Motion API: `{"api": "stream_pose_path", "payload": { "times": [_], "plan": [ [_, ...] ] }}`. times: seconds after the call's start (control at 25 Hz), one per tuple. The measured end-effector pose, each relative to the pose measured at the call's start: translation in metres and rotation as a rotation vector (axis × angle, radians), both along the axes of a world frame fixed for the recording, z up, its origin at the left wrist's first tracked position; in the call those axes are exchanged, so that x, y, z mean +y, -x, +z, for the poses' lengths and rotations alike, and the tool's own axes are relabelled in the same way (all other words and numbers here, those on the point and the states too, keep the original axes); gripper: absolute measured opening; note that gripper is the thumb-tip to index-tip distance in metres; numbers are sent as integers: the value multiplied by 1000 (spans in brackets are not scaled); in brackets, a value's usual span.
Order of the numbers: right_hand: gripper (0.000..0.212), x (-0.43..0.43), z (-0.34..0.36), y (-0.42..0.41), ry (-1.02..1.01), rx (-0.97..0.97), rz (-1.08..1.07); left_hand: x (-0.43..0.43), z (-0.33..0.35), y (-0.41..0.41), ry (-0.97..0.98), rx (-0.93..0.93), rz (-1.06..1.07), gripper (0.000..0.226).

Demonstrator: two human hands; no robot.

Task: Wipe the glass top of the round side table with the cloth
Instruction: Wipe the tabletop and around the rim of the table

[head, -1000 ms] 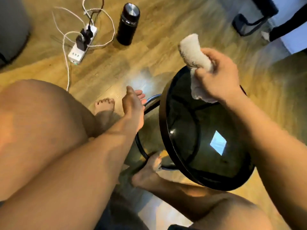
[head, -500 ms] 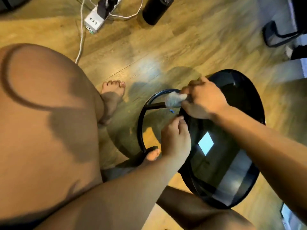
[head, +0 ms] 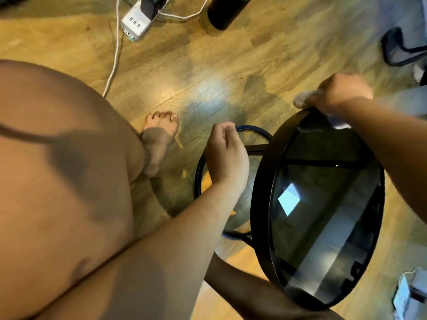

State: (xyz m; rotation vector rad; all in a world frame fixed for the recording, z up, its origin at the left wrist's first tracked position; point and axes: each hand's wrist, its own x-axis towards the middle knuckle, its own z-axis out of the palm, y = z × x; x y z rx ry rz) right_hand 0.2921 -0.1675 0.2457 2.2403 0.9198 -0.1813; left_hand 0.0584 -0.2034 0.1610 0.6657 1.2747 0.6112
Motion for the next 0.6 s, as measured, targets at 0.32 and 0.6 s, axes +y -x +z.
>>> {"api": "stream_pose_path", "payload": {
  "times": [0.32,0.6],
  "plan": [
    [35,-91,-7,145,111,420,688,12,-5,-13,11,-35,56,26],
    [44,-45,-21,68,-194,159,380,-31,5,-10,-58,-83,-427,48]
  ]
}}
